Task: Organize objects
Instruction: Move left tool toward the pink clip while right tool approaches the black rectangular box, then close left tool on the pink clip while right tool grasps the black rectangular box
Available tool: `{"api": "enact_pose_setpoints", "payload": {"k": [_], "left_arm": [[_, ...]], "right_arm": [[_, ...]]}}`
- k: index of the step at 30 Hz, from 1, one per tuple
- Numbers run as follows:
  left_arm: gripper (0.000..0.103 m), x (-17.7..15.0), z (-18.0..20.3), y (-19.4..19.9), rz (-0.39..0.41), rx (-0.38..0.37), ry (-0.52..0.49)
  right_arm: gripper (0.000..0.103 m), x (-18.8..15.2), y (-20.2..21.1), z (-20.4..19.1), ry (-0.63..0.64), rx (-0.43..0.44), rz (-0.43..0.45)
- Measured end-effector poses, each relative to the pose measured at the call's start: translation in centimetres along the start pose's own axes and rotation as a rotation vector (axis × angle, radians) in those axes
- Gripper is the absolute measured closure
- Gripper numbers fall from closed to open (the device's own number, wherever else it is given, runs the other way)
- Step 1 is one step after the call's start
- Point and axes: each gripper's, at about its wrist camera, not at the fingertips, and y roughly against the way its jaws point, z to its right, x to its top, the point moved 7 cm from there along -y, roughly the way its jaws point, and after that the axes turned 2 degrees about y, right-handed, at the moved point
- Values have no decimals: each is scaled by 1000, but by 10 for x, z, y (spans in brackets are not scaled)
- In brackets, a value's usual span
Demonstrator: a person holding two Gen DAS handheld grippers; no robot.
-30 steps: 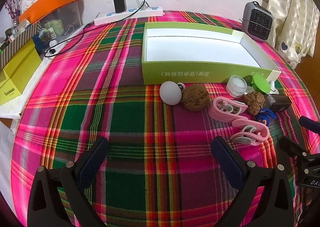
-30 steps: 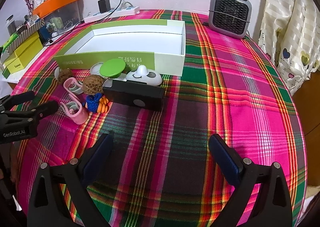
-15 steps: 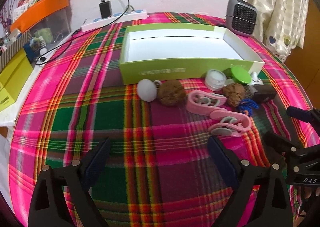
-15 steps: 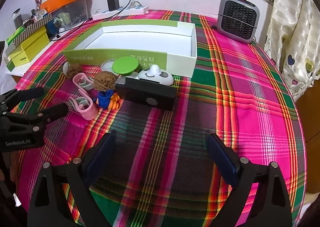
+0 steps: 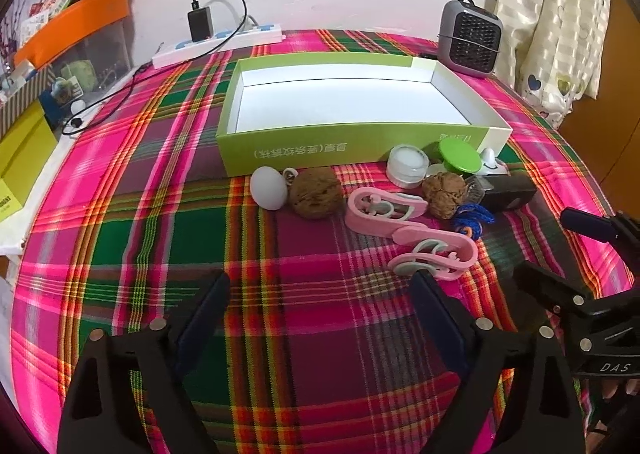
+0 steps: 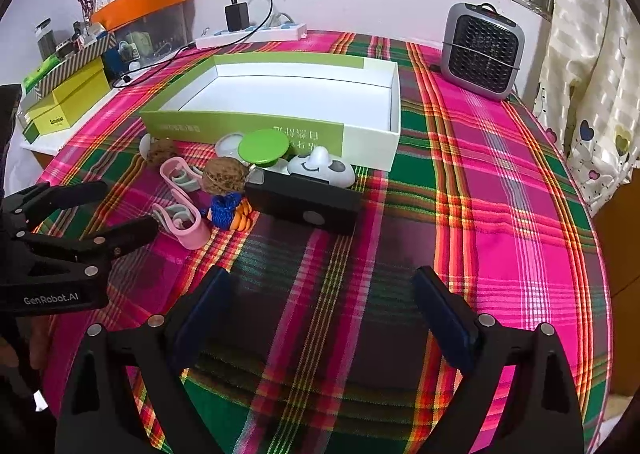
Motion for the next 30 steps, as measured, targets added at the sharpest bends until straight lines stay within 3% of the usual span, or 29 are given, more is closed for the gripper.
{"api": "enact_pose_setpoints", "payload": {"k": [9,17,30], "left_arm": [[14,3,6,3,11,-31,-4],[14,3,12,5,7,-112,22],[14,2,26,4,-2,-163,-11]], "right_arm": [[10,1,1,5,-14,7,12],[15,8,1,6,-8,15,22],[17,24,-21,12,10,61,14]]}}
